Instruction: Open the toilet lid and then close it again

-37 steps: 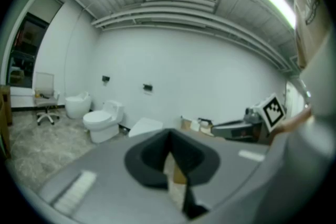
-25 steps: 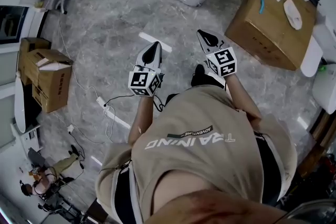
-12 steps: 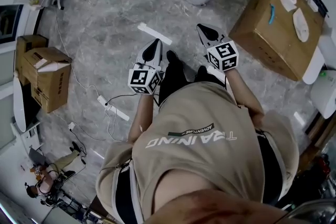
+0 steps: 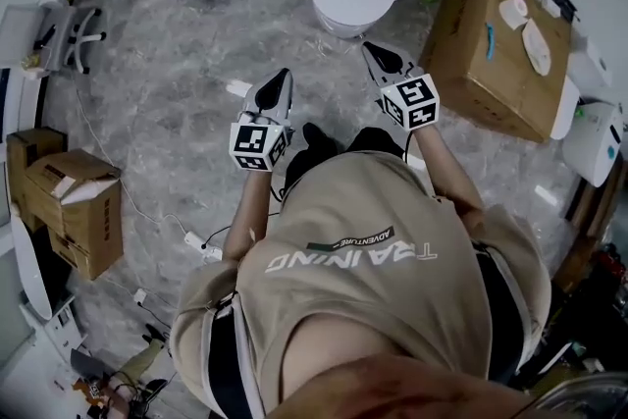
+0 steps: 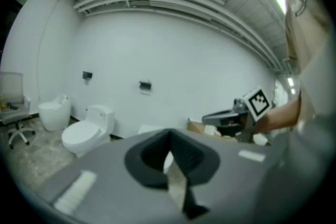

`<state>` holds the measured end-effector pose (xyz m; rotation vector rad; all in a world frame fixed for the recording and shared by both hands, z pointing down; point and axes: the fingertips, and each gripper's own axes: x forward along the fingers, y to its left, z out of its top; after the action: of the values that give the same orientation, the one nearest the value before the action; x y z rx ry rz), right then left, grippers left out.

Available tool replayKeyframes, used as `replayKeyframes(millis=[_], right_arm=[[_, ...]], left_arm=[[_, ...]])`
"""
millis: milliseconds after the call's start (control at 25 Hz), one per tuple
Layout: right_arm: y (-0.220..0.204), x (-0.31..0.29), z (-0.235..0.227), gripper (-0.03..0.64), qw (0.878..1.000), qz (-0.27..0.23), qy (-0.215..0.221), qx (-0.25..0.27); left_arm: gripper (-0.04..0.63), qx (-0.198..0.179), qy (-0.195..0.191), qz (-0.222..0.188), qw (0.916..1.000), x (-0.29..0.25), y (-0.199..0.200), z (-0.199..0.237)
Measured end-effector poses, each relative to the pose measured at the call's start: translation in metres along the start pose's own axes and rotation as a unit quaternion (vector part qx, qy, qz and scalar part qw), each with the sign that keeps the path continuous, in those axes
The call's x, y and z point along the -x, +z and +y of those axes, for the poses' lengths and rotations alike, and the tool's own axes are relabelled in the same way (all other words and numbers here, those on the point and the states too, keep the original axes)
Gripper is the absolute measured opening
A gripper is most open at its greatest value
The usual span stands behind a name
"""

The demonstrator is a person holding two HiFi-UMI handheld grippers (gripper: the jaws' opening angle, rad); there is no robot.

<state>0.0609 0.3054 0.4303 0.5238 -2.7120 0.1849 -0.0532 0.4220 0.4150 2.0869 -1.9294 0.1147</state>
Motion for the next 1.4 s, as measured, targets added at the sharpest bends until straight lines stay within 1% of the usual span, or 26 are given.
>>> replayKeyframes(millis=[80,160,240,400,520,640,720,800,920,1120,1240,1400], right_arm=[[0.013,-0.012,-0.003,0.011,1.000,-0.005,-0.022,0.019],[0.013,-0.014,-0.009,0.011,0.999,0.003,-0.042,0.026],[0.007,-0.012,-0.017,0.011,0.998,0.014,-0.053,0.013],[0.000,-0.021,-0.035,0.011,0.997,0.022,-0.068,-0.020],[-0.009,-0.033,-0.042,0.011,0.997,0.028,-0.067,-0.033],[-0.016,-0.050,-0.054,0.011,0.996,0.030,-0.061,-0.059],[-0.015,-0.069,-0.067,0.011,0.995,0.027,-0.057,-0.076],[-0.010,-0.092,-0.081,0.011,0.994,0.023,-0.054,-0.088],[0.006,-0.124,-0.107,0.011,0.994,0.007,-0.051,-0.094],[0.022,-0.166,-0.159,0.011,0.993,-0.005,-0.056,-0.105],[0.023,-0.182,-0.186,0.011,0.993,0.000,-0.059,-0.107],[0.007,-0.187,-0.205,0.011,0.991,0.026,-0.062,-0.111]], left_arm=[[0.003,0.007,-0.008,0.006,0.9999,-0.005,-0.003,0.023],[0.003,0.025,-0.014,0.008,0.9996,-0.008,-0.006,0.033],[0.003,0.036,-0.019,0.008,0.9992,-0.012,-0.008,0.038],[0.003,0.041,-0.021,0.006,0.9989,-0.037,-0.008,0.055],[0.003,0.043,-0.011,0.006,0.9990,-0.056,-0.007,0.065],[0.003,0.048,-0.003,0.012,0.9988,-0.073,0.001,0.074],[0.003,0.035,-0.004,0.018,0.9992,-0.086,0.010,0.084],[0.003,0.016,0.000,0.033,0.9993,-0.100,0.017,0.099],[0.003,-0.003,0.006,0.055,0.9985,-0.124,0.032,0.124],[0.003,-0.037,-0.005,0.068,0.9970,-0.182,0.063,0.144],[0.003,-0.043,-0.024,0.074,0.9960,-0.224,0.072,0.144],[0.003,-0.048,-0.063,0.087,0.9930,-0.272,0.072,0.135]])
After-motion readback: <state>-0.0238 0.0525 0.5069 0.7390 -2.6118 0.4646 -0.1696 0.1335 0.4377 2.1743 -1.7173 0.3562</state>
